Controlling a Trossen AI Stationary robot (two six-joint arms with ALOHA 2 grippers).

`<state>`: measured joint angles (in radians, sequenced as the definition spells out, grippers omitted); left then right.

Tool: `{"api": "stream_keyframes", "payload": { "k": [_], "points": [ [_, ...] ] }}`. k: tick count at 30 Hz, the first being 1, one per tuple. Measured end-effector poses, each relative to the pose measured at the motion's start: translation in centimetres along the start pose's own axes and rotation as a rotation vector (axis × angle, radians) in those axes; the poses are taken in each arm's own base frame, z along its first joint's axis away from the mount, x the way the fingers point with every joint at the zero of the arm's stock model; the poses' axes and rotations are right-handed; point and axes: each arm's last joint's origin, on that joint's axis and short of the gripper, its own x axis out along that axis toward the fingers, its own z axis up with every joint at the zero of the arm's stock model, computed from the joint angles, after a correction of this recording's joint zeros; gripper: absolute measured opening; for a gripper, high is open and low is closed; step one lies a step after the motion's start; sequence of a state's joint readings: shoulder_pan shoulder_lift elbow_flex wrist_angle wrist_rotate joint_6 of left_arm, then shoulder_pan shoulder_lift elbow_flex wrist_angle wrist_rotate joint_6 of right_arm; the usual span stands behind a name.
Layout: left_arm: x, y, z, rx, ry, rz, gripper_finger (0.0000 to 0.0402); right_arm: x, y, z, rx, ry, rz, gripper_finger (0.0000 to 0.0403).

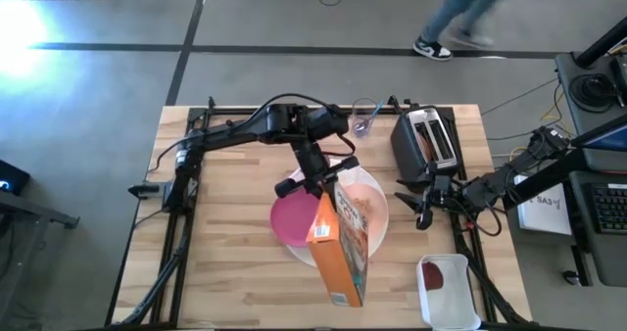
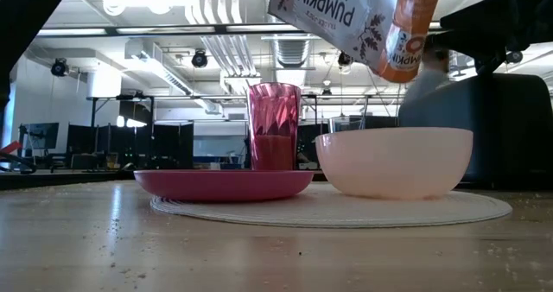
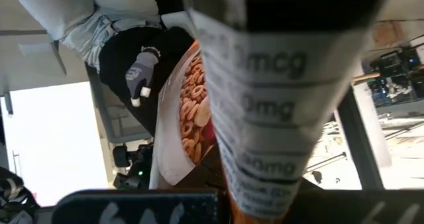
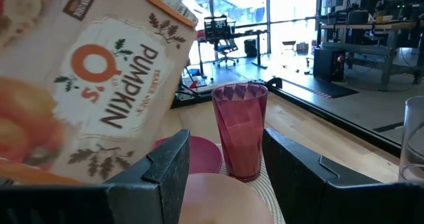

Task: Arrange a breakfast setting
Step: Pour the cereal into the light orange bowl

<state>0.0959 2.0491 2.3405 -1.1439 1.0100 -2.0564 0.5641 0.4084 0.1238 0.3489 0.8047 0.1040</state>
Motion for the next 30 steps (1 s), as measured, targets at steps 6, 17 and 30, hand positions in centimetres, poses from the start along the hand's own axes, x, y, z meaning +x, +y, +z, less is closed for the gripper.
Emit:
{"api": "stream_keyframes", "payload": {
  "k": [6, 17, 30],
  "points": [
    [-0.2, -0.1, 0.1, 0.033, -0.004, -0.011, 0.0, 0.0, 0.0, 0.0, 0.0, 0.0, 0.0, 0.0178],
    [-0.4, -0.9, 0.2, 0.047, 0.016, -0.053, 0.0, 0.0, 0.0, 0.0, 0.0, 0.0, 0.0, 0.0178],
    [0.1, -2.6, 3.2, 0.005, 0.097, -0.019, 0.0, 0.0, 0.0, 0.0, -0.001, 0.001, 0.0, 0.0178]
  ]
}}
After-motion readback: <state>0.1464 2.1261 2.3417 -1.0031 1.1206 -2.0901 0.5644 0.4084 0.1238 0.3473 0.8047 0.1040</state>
